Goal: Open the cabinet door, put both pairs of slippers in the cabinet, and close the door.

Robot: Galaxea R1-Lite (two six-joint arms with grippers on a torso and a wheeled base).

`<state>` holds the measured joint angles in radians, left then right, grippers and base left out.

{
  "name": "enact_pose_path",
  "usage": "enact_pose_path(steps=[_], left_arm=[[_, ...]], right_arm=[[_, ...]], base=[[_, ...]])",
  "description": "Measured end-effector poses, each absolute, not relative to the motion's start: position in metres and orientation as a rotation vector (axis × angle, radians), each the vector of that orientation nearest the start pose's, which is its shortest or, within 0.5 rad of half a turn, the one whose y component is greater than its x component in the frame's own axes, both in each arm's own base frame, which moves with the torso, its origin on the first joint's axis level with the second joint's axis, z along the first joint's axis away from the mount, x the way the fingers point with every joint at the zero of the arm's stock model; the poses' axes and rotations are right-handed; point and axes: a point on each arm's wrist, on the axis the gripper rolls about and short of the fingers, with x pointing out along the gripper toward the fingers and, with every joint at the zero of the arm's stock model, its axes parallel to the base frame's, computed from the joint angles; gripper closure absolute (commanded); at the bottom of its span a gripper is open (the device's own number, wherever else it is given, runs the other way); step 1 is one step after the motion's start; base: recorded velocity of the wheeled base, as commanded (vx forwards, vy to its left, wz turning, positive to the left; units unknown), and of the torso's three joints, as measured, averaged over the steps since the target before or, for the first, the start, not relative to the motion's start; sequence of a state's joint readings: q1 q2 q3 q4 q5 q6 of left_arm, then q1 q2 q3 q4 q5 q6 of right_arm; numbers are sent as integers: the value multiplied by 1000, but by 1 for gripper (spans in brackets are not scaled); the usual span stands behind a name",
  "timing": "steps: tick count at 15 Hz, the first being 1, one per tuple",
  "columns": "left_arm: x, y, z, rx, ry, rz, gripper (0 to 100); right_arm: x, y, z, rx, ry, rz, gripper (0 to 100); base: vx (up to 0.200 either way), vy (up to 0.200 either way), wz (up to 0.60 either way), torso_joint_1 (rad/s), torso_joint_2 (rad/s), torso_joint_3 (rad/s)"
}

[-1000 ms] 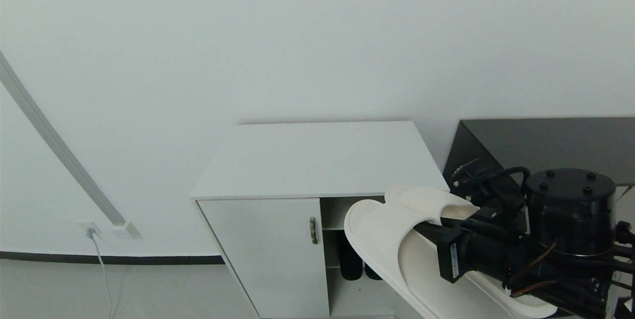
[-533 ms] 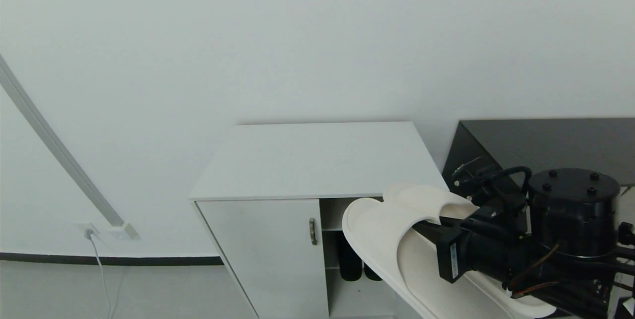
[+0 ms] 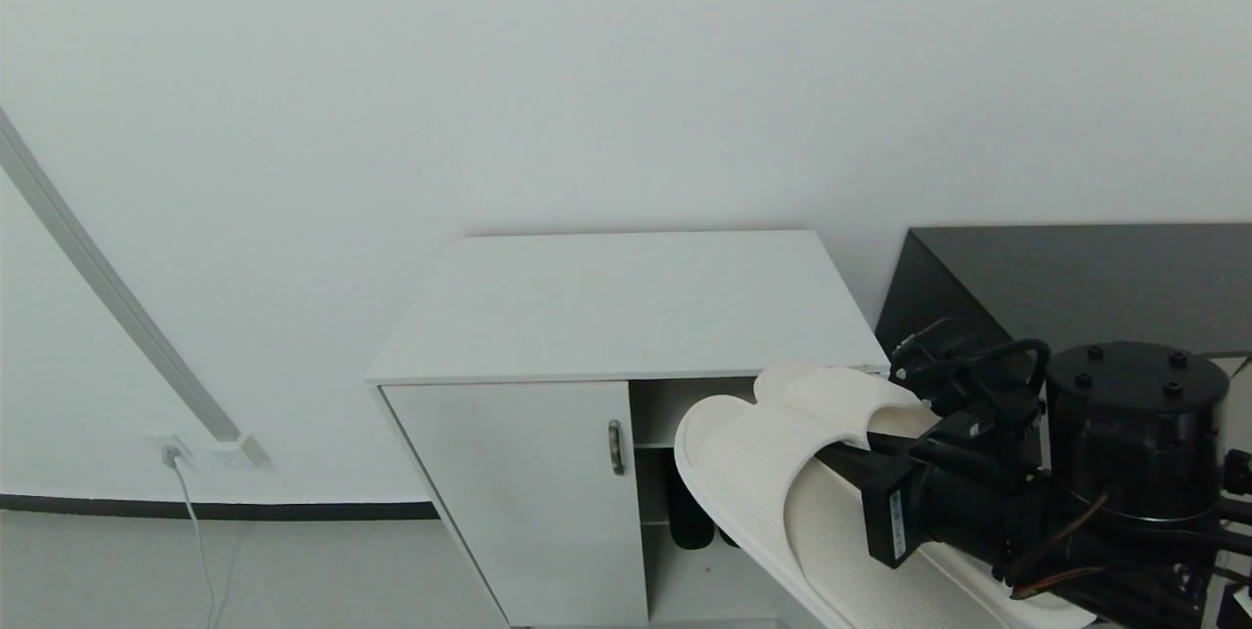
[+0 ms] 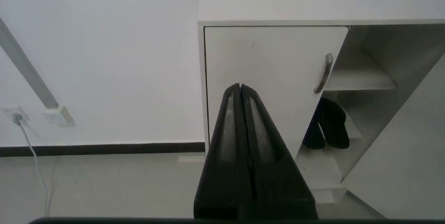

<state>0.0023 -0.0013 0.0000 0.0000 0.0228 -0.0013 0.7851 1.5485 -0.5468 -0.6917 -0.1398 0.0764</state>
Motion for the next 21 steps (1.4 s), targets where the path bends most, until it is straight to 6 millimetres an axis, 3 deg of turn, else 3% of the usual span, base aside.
enact_pose_path(steps=[21], left_arm=[[-23,0,75,-4,-1,25,100]], right_arm=[[172,175,158,-74,314,649,100]], base=[[0,0,0,-194,490,292]])
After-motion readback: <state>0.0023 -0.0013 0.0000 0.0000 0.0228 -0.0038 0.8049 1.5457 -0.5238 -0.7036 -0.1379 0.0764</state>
